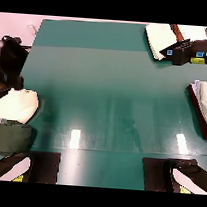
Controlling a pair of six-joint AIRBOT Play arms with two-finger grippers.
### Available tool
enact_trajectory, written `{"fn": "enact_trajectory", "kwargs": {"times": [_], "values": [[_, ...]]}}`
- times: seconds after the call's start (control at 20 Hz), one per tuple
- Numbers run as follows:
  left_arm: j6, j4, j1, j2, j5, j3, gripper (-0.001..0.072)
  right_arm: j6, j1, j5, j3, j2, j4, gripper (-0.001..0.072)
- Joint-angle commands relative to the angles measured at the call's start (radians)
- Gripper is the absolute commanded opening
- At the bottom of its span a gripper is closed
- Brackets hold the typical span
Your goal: Fold the shirts.
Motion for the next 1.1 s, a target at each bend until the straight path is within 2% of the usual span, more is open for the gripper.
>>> {"fn": "enact_trajectory", "kwargs": {"times": [0.0, 0.15, 0.25, 0.3, 0.4, 0.55, 0.65, 0.9, 1.05], "values": [[-0.009, 0.026, 0.077, 0.005, 0.182, -0.255, 0.0640, 0.000, 0.001, -0.003, 0.001, 0.001, 0.000, 0.0017], [-0.013, 0.035, 0.077, 0.005, 0.285, -0.328, 0.0639, 0.000, 0.001, -0.003, 0.001, 0.001, 0.000, 0.0017], [-0.029, 0.035, 0.077, 0.005, 0.299, -0.326, 0.0639, 0.000, 0.001, -0.003, 0.001, 0.001, 0.000, 0.0017], [-0.039, 0.033, 0.077, 0.005, 0.282, -0.320, 0.0612, 0.000, 0.001, -0.003, 0.001, 0.001, 0.000, 0.0017], [-0.056, 0.032, 0.077, 0.008, 0.219, -0.274, 0.0017, 0.000, 0.001, -0.005, 0.001, 0.001, 0.000, 0.0017], [-0.048, -0.043, 0.073, 0.010, 0.090, -0.085, 0.0024, 0.001, 0.001, -0.035, 0.021, 0.001, 0.008, 0.0017], [0.005, -0.134, 0.027, 0.010, -0.008, 0.121, 0.0023, 0.003, 0.001, -0.047, 0.079, 0.001, 0.008, 0.0018], [0.014, -0.164, -0.309, 0.010, -0.057, 0.586, 0.0022, 0.021, 0.000, -0.067, 0.280, 0.001, -0.002, 0.0017], [0.014, -0.163, -0.504, 0.009, -0.044, 0.710, 0.0021, 0.021, -0.011, -0.074, 0.372, 0.001, -0.003, 0.0018]]}}
